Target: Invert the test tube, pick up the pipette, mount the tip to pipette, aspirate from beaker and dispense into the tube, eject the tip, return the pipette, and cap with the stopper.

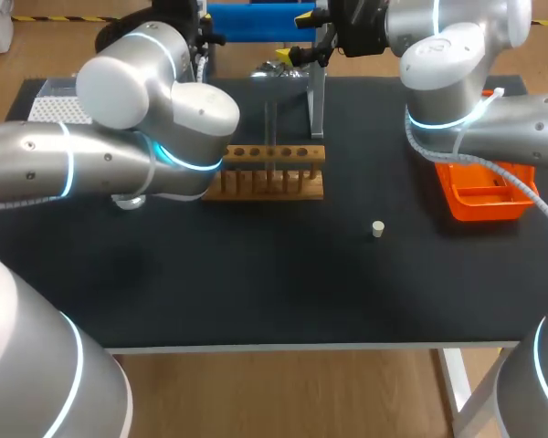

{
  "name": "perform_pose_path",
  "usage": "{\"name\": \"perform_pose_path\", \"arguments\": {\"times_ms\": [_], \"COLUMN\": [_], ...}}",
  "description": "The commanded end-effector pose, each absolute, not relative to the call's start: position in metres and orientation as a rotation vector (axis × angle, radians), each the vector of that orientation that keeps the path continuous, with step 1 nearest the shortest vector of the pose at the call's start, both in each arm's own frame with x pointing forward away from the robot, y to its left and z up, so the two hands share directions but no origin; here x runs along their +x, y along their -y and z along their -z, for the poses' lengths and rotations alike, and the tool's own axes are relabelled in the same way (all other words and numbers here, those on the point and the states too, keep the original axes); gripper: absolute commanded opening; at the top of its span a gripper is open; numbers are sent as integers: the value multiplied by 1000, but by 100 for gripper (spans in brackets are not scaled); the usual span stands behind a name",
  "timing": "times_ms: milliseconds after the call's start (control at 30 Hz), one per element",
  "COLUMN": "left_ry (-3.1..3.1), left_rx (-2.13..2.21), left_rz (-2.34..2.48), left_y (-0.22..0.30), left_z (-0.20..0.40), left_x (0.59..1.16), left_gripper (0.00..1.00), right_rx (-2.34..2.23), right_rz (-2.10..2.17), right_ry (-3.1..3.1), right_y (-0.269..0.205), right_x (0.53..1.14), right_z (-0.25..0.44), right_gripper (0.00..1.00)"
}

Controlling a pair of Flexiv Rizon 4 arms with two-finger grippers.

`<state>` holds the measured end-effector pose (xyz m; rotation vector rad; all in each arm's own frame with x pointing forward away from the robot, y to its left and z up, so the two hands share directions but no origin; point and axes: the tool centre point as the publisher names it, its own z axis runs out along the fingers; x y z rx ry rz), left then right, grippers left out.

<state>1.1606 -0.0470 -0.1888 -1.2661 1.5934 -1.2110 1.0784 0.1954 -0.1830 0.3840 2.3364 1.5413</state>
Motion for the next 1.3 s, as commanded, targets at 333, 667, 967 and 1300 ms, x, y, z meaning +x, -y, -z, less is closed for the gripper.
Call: {"name": "perform_pose_path", "arguments": {"times_ms": [333, 667, 967, 1300], "left_ry": [-1596, -1598, -1605, -1618], "left_rx": [-1294, -1316, -1328, -1344], "left_rz": [1190, 1181, 1180, 1175], "left_y": [48, 47, 48, 49], "left_z": [192, 197, 200, 207], "left_x": [1166, 1168, 1170, 1171], "left_gripper": [0, 0, 0, 0], "right_rx": [384, 384, 384, 384], "right_rz": [-1540, -1540, -1540, -1540], "right_ry": [-2340, -2340, -2340, -2340], "right_y": [-195, -195, -195, -195], "right_x": [1079, 1079, 1079, 1079], "right_z": [182, 182, 182, 182], "right_gripper": [100, 100, 100, 100]}}
